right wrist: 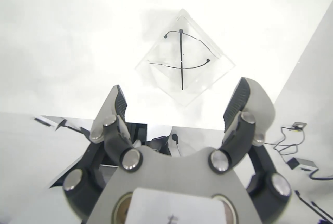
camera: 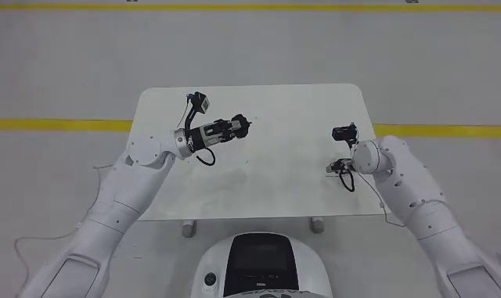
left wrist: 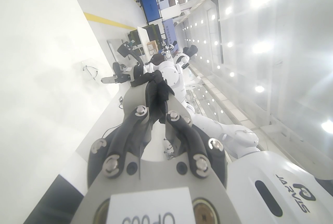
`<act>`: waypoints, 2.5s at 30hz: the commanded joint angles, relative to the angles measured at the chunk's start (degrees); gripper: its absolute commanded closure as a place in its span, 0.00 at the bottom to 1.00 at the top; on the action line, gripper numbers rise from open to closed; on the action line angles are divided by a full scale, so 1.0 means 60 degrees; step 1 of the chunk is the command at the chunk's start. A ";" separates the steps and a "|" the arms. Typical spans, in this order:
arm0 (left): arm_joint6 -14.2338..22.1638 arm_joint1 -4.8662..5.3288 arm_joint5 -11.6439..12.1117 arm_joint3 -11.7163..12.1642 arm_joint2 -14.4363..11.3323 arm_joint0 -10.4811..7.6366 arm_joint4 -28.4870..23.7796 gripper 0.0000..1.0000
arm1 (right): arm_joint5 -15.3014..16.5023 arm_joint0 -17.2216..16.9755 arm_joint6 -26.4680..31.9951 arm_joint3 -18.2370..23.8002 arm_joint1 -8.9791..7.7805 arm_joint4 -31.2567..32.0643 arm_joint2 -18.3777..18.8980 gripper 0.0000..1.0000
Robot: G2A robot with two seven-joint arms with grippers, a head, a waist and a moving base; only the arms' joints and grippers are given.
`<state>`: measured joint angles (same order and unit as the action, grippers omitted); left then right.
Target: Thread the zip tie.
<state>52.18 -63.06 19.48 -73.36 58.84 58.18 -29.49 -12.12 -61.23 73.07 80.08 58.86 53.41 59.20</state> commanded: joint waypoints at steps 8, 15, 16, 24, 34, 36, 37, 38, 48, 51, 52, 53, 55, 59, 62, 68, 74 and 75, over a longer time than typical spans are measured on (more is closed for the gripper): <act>0.0000 0.0000 0.0000 0.0000 0.0000 0.0000 0.0000 1.00 | 0.1143 0.0647 -0.0118 -0.0903 0.0246 -0.0043 -0.0681 0.00; 0.0000 0.0000 0.0000 0.0000 0.0000 0.0000 0.0000 1.00 | 0.1143 0.0647 -0.0118 -0.0903 0.0246 -0.0043 -0.0681 0.00; 0.0000 0.0000 0.0000 0.0000 0.0000 0.0000 0.0000 1.00 | 0.1200 0.0594 -0.0279 -0.0901 0.0246 -0.0106 -0.0655 0.00; 0.0000 0.0000 0.0000 0.0000 0.0000 0.0000 0.0000 1.00 | 0.1712 0.0088 -0.0532 -0.0489 0.0084 -0.0126 -0.0109 0.00; 0.0000 0.0000 0.0000 0.0000 0.0000 0.0000 0.0000 1.00 | 0.1856 -0.0171 -0.0522 -0.0251 0.0016 -0.0257 0.0194 0.00; 0.0000 0.0000 0.0000 0.0000 0.0000 0.0000 0.0000 1.00 | 0.1856 -0.0171 -0.0522 -0.0251 0.0016 -0.0257 0.0194 0.00; 0.0000 0.0000 0.0000 0.0000 0.0000 0.0000 0.0000 1.00 | 0.1845 -0.0191 -0.0596 -0.0247 0.0017 -0.0252 0.0200 0.00; 0.0000 0.0000 0.0000 0.0000 0.0000 0.0000 0.0000 1.00 | 0.1840 -0.0307 -0.0867 -0.0156 0.0008 -0.0162 0.0227 0.00; 0.0000 0.0000 0.0000 0.0000 0.0000 0.0000 0.0000 1.00 | 0.1659 -0.1101 -0.0866 0.0910 -0.0176 0.0441 0.0798 0.53; 0.0000 0.0000 0.0000 0.0000 0.0000 0.0000 0.0000 1.00 | 0.1619 -0.1176 -0.0875 0.0994 -0.0181 0.0563 0.0821 0.62; 0.0000 0.0000 0.0000 0.0000 0.0000 0.0000 0.0000 1.00 | 0.1617 -0.1182 -0.0890 0.1001 -0.0175 0.0588 0.0816 0.62; 0.0000 0.0000 0.0000 0.0000 0.0000 0.0000 0.0000 1.00 | 0.1624 -0.1184 -0.0905 0.0995 -0.0171 0.0602 0.0811 0.63; 0.0000 0.0000 0.0000 0.0000 0.0000 0.0000 0.0000 1.00 | 0.1668 -0.1168 -0.0961 0.0933 -0.0157 0.0594 0.0803 0.65; 0.0000 0.0000 0.0000 0.0000 0.0000 0.0000 0.0000 1.00 | 0.1778 -0.1116 -0.1094 0.0764 -0.0129 0.0539 0.0796 0.65; 0.0000 0.0000 0.0000 0.0000 0.0000 0.0000 0.0000 1.00 | 0.1862 -0.1089 -0.1234 0.0619 -0.0110 0.0506 0.0799 0.68; 0.0000 0.0000 0.0000 0.0000 0.0000 0.0000 0.0000 1.00 | 0.1914 -0.0963 -0.1571 0.0150 -0.0036 0.0405 0.0710 0.78; 0.0000 0.0000 0.0000 0.0000 0.0000 0.0000 0.0000 1.00 | 0.1917 -0.0646 -0.1773 -0.0526 0.0105 0.0296 0.0410 0.80; 0.0000 0.0000 0.0000 0.0000 0.0000 0.0000 0.0000 1.00 | 0.1918 -0.0594 -0.1801 -0.0628 0.0130 0.0285 0.0355 0.81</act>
<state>52.18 -63.06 19.48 -73.36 58.84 58.18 -29.49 -0.62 -65.12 62.40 76.93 59.50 55.20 61.63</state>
